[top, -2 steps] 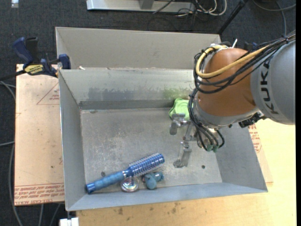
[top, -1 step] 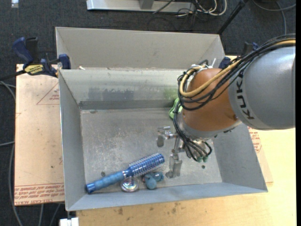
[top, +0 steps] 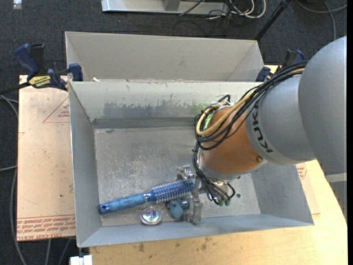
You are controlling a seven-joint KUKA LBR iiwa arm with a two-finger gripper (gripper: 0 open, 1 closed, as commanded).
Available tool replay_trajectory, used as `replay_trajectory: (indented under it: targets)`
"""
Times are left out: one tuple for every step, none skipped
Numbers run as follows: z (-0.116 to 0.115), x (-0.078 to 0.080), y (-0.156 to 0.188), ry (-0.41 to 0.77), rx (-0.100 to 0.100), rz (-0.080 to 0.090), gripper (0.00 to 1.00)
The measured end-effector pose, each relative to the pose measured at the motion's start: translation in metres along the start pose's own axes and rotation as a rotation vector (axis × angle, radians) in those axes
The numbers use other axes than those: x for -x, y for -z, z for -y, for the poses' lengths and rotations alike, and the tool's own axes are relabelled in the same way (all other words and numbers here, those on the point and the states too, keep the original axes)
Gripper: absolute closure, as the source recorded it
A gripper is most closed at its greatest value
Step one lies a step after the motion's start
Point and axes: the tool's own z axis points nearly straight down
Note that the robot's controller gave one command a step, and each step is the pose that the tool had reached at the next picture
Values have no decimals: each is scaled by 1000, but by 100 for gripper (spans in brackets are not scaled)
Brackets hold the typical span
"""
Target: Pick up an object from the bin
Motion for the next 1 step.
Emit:
replay_trajectory:
  targets:
    - [0,2,4,2,-1,6,100]
